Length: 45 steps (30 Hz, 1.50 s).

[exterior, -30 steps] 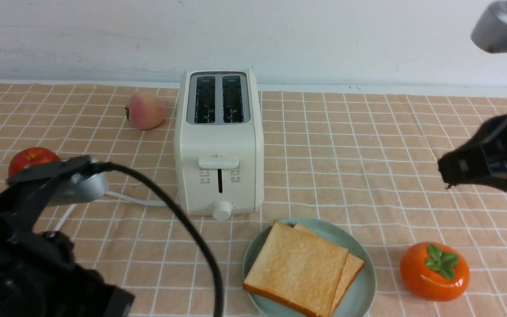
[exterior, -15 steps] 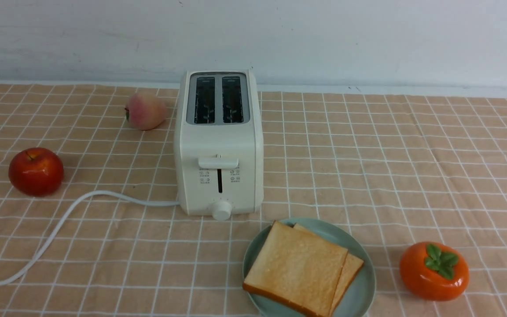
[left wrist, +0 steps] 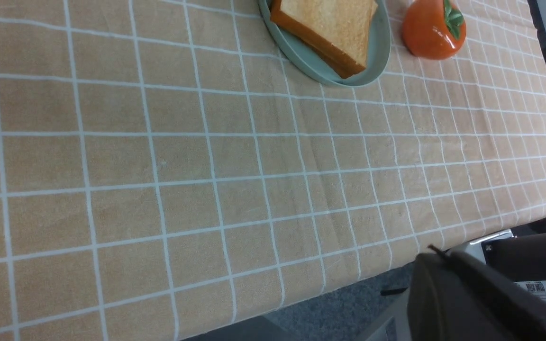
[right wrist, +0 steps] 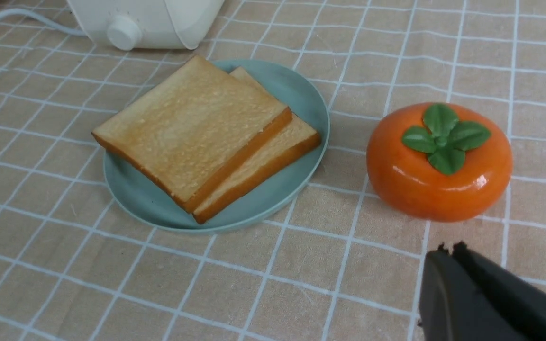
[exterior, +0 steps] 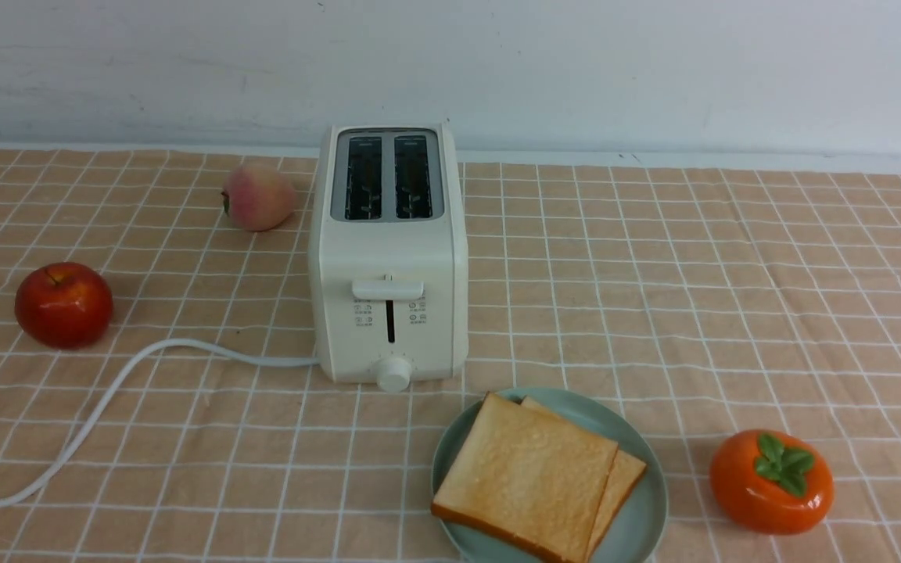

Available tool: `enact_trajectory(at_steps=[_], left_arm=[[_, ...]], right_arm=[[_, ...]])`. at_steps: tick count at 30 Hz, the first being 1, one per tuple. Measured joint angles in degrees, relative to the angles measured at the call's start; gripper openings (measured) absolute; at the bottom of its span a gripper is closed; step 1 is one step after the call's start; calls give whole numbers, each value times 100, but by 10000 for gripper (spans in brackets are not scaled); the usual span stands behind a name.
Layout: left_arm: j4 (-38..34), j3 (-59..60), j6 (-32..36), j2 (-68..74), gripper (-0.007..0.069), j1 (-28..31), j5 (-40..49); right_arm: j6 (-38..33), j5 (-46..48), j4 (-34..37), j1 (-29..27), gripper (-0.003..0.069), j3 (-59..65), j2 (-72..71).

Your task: Take toasted bread from bread machine on light coffee tablecloth place on plate.

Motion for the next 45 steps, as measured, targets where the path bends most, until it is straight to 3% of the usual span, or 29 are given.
enact_trajectory(at_steps=[12, 18, 20, 25, 30, 36, 41, 45], left_arm=[[230, 9, 157, 0, -14, 0, -100], [2453, 823, 488, -447, -14, 68, -2409], [2787, 1304, 482, -736, -14, 257, -3080], [3008, 2552, 482, -1581, -13, 1073, -4364], [2658, 3672, 482, -1786, -13, 1954, -5571], [2653, 4132, 482, -1786, -13, 2039, -5614], [2665, 4151, 482, -1786, -11, 1932, -4651], [2665, 4161, 482, -1786, -11, 1926, -4427]], right_arm=[[0, 0, 0, 0, 2, 0, 0], [0, 0, 0, 0, 10, 0, -3], [0, 0, 0, 0, 13, 0, -3], [0, 0, 0, 0, 18, 0, -3], [0, 0, 0, 0, 22, 0, -3], [0, 0, 0, 0, 29, 0, -3], [0, 0, 0, 0, 36, 0, -3], [0, 0, 0, 0, 41, 0, -3]])
